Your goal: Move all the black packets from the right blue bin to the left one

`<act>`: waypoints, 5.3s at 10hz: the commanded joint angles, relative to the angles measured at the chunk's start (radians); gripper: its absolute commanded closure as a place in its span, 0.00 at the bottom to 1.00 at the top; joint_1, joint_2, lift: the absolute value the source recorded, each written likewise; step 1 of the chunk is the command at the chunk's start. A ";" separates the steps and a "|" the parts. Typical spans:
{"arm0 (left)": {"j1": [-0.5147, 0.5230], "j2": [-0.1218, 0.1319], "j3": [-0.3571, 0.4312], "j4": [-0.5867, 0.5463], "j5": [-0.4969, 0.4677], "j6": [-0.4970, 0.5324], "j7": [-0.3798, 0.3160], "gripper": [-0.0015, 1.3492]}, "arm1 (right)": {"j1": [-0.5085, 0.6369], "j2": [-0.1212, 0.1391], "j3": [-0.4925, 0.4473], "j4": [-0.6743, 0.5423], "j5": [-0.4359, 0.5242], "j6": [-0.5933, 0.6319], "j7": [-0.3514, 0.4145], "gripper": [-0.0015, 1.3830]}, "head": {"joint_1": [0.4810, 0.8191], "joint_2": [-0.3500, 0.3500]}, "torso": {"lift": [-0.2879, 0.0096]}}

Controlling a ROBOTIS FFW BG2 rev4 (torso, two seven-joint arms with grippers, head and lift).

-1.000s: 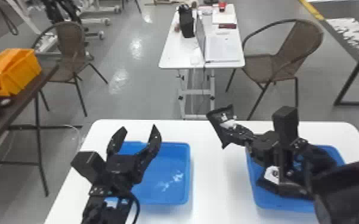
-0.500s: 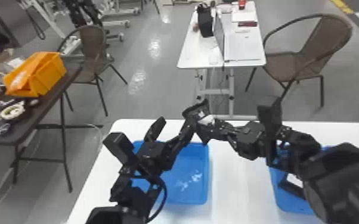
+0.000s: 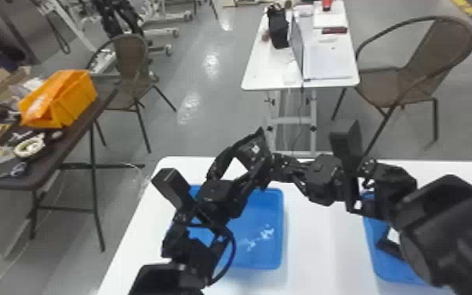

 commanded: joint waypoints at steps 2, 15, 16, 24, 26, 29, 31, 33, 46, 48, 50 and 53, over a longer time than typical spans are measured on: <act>-0.022 0.000 -0.001 0.002 0.015 0.114 -0.003 0.20 | -0.001 0.005 0.004 0.011 -0.007 0.000 0.001 0.85 | 0.63 0.83 | 0.97; 0.004 -0.007 0.059 0.011 -0.085 0.041 0.053 0.90 | 0.129 0.057 -0.174 -0.039 0.056 -0.051 0.021 0.09 | 0.63 0.83 | 0.97; 0.011 -0.007 0.082 0.050 -0.186 -0.030 0.077 0.90 | 0.172 0.064 -0.224 -0.082 0.100 -0.026 0.018 0.12 | 0.63 0.83 | 0.97; -0.004 -0.007 0.119 0.349 -0.300 -0.320 0.083 0.06 | 0.358 0.120 -0.456 -0.207 0.197 -0.014 -0.065 0.14 | 0.63 0.80 | 0.97; 0.013 -0.007 0.087 0.294 -0.237 -0.317 0.083 0.13 | 0.438 0.128 -0.546 -0.233 0.197 -0.014 -0.149 0.14 | 0.63 0.70 | 0.97; 0.062 -0.007 0.099 0.195 -0.201 -0.301 0.083 0.13 | 0.528 0.128 -0.677 -0.200 0.206 -0.028 -0.192 0.14 | 0.63 0.59 | 0.97; 0.070 -0.007 0.105 0.189 -0.200 -0.301 0.083 0.13 | 0.545 0.126 -0.740 -0.140 0.211 -0.044 -0.209 0.14 | 0.63 0.50 | 0.97; 0.070 -0.007 0.104 0.189 -0.200 -0.301 0.083 0.13 | 0.536 0.122 -0.804 -0.045 0.231 -0.074 -0.206 0.14 | 0.63 0.45 | 0.97; 0.067 -0.007 0.111 0.186 -0.191 -0.246 0.045 0.14 | 0.273 0.094 -0.778 0.374 0.393 0.035 -0.118 0.72 | 0.63 0.36 | 0.97; 0.067 -0.007 0.113 0.186 -0.189 -0.238 0.040 0.14 | 0.301 0.114 -0.773 0.296 0.380 0.114 -0.158 0.81 | 0.63 0.37 | 0.97; 0.068 -0.007 0.120 0.188 -0.191 -0.237 0.037 0.14 | 0.338 0.120 -0.770 0.208 0.338 0.126 -0.169 0.85 | 0.63 0.38 | 0.97; 0.068 -0.007 0.127 0.188 -0.200 -0.255 0.031 0.14 | 0.395 0.122 -0.775 0.113 0.257 0.120 -0.218 0.85 | 0.63 0.39 | 0.97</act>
